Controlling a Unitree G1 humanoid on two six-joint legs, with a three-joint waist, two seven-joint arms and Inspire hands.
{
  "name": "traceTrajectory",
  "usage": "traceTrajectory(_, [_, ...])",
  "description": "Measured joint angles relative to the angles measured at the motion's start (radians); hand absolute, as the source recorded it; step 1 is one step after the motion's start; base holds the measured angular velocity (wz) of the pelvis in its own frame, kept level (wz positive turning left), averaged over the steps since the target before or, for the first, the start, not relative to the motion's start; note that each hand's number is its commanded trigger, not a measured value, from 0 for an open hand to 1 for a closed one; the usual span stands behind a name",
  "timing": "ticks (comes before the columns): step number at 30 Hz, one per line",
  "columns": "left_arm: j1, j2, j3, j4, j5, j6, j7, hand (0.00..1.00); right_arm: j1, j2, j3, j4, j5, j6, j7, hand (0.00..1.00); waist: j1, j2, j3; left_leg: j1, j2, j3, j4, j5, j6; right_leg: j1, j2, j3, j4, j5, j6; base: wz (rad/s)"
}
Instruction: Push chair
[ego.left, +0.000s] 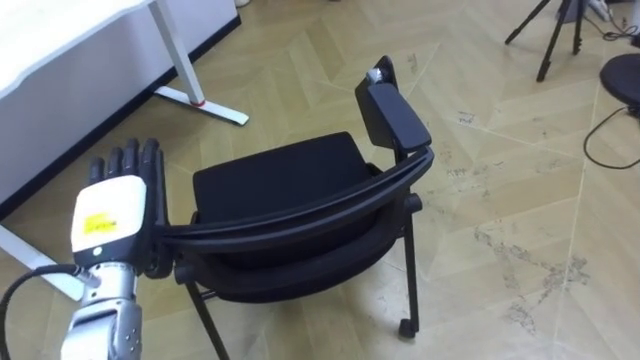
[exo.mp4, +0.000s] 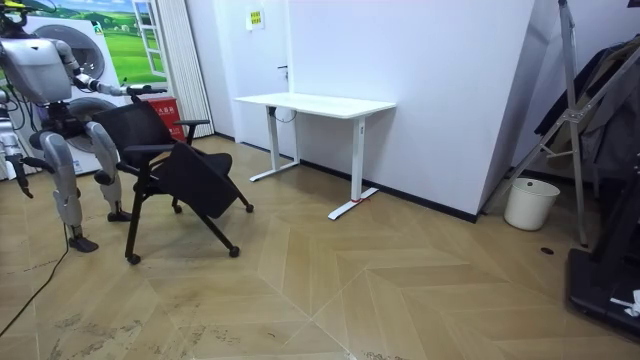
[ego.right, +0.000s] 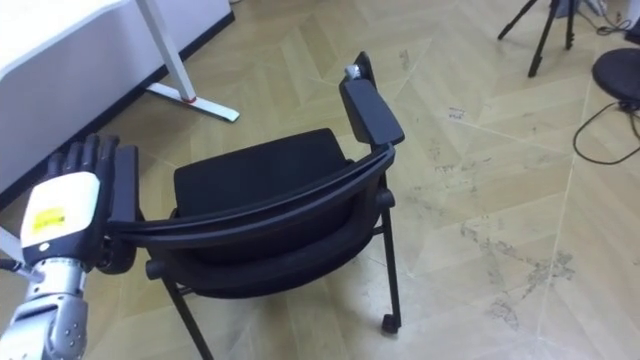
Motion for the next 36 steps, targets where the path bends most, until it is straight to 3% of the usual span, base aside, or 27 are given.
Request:
traceTrajectory(4, [0.0,-0.001,-0.034,-0.004,-0.002,-0.001,-0.027,0.0,-0.004,0.0,0.033,0.0,0.019,0.002,0.001,0.0,-0.001,0.003,0.0013,0.0,0.0,0.0,0.0,0.0,0.0,0.0,0.0,0.001,0.0,0.0,0.0,0.0])
traceTrajectory(14, [-0.002,-0.001,-0.038,-0.024,0.0,0.0,-0.1,0.0,-0.014,0.002,0.034,0.001,0.014,0.004,0.003,0.0,0.0,0.004,0.0009,-0.001,-0.001,0.003,0.0,0.0,0.0,-0.001,0.0,0.003,-0.004,0.0,0.0,0.0])
traceTrajectory(20, [-0.005,0.001,-0.038,-0.024,0.0,0.035,-0.192,0.0,-0.017,-0.004,0.032,0.0,0.007,0.005,-0.001,0.0,0.002,0.023,-0.0024,-0.004,0.0,0.021,0.0,0.0,0.0,-0.01,0.0,0.019,0.002,0.0,0.0,-0.08])
traceTrajectory(23, [-0.005,0.004,-0.037,-0.085,-0.001,0.055,-0.255,0.0,-0.013,-0.004,0.032,0.0,0.008,0.005,0.0,0.0,0.003,0.026,-0.0039,-0.005,0.0,0.023,0.0,0.0,0.0,-0.01,0.0,0.02,0.003,0.0,0.0,0.0])
traceTrajectory(31, [-0.006,0.062,-0.04,-0.197,0.0,0.055,-0.326,0.0,-0.044,-0.008,0.029,0.041,0.003,0.004,-0.002,0.0,0.001,0.015,0.004,-0.017,0.0,0.021,0.007,0.0,0.0,-0.015,0.0,0.015,0.002,0.0,0.0,0.04])
traceTrajectory(36, [-0.006,0.063,-0.052,-0.232,0.001,0.056,-0.371,0.0,-0.058,-0.01,0.034,0.041,0.003,0.004,-0.005,0.0,0.0,0.014,0.0063,-0.025,0.0,0.02,0.012,0.0,0.0,-0.027,-0.001,0.017,0.003,0.0,0.0,0.0])
